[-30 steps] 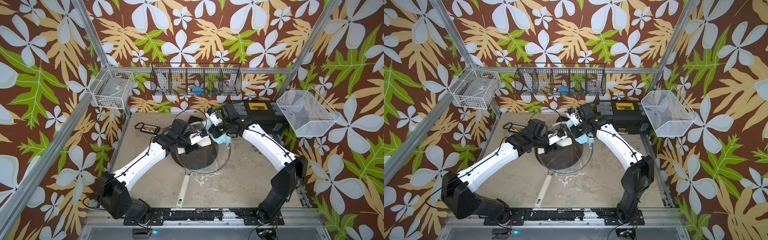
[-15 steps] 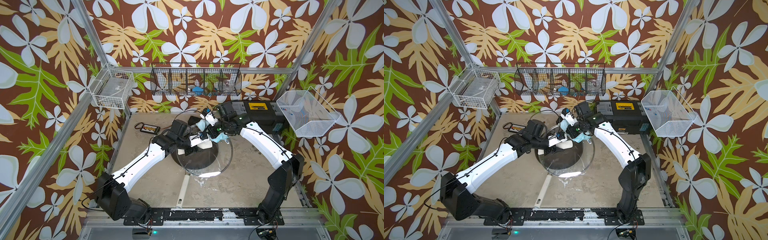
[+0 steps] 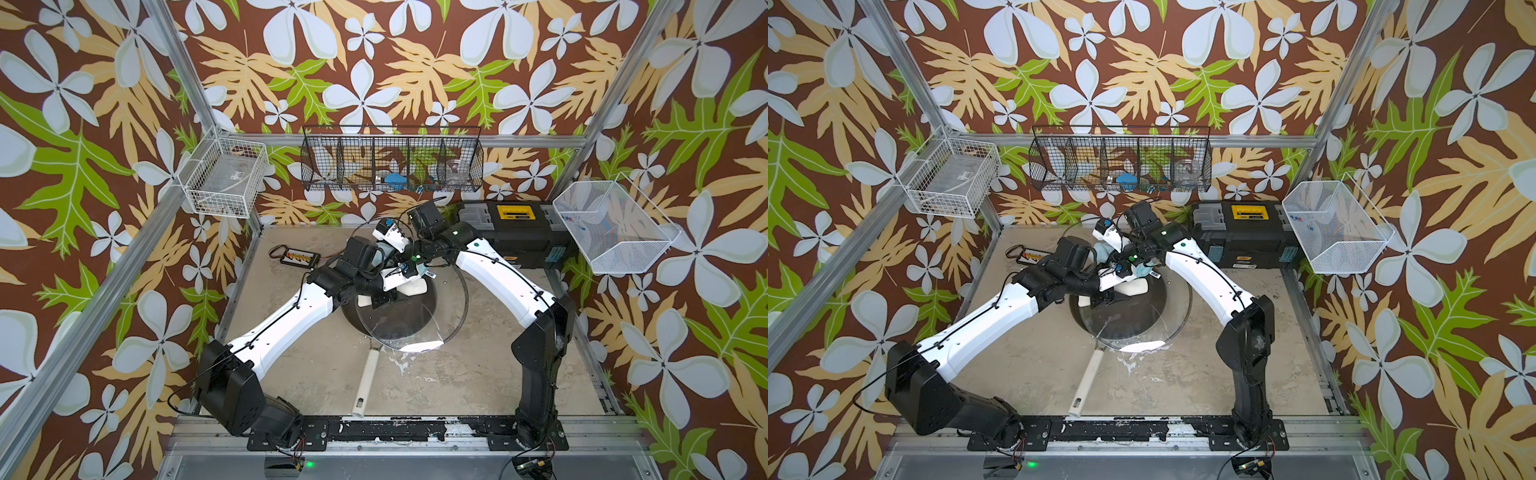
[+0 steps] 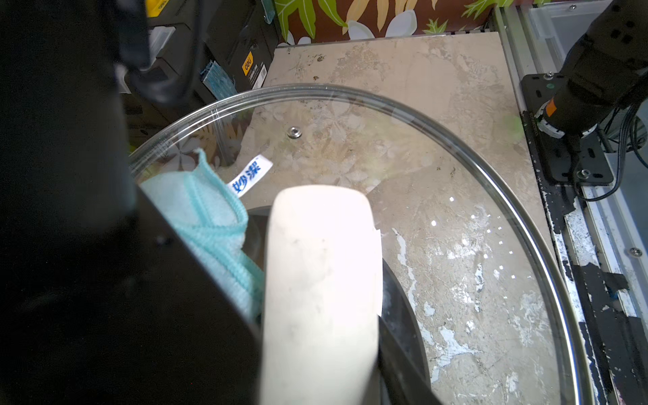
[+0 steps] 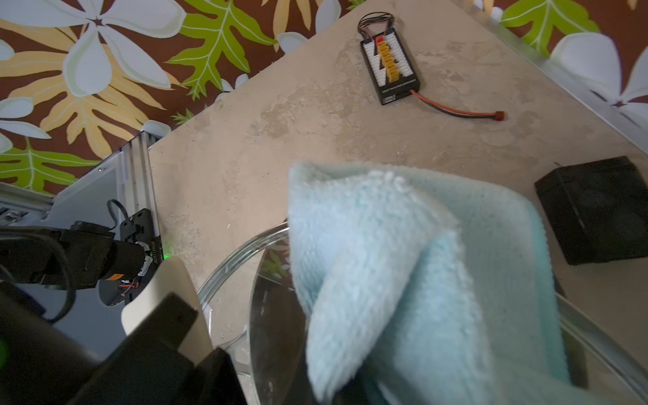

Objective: Wipe the pot lid with a cloth
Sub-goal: Wipe the pot lid.

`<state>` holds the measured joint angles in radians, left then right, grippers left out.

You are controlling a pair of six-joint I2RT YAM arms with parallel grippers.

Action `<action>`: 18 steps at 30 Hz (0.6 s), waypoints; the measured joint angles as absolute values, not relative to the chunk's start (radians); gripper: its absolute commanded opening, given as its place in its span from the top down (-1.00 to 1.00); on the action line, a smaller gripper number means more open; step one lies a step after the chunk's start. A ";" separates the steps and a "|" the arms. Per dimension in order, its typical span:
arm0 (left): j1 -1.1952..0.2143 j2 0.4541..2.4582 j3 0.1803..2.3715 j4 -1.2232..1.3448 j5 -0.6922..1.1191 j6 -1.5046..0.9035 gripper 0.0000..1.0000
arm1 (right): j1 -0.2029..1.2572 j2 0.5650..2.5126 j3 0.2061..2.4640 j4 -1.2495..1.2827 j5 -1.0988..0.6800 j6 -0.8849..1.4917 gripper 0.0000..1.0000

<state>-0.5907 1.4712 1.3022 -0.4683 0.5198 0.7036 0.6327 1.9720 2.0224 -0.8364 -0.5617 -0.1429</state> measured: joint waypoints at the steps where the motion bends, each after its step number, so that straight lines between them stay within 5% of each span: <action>1: -0.591 1.472 1.302 -0.476 0.521 0.704 1.00 | 0.636 1.976 2.022 -0.838 -0.572 -0.140 1.00; 18: -0.593 1.426 1.254 -0.432 0.501 0.687 1.00 | 0.609 1.918 1.915 -0.777 -0.567 -0.069 1.00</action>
<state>-0.5926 1.4258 1.2545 -0.4320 0.5007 0.6868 0.6090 1.9182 1.9152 -0.7769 -0.5671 -0.0689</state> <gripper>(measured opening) 0.440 0.065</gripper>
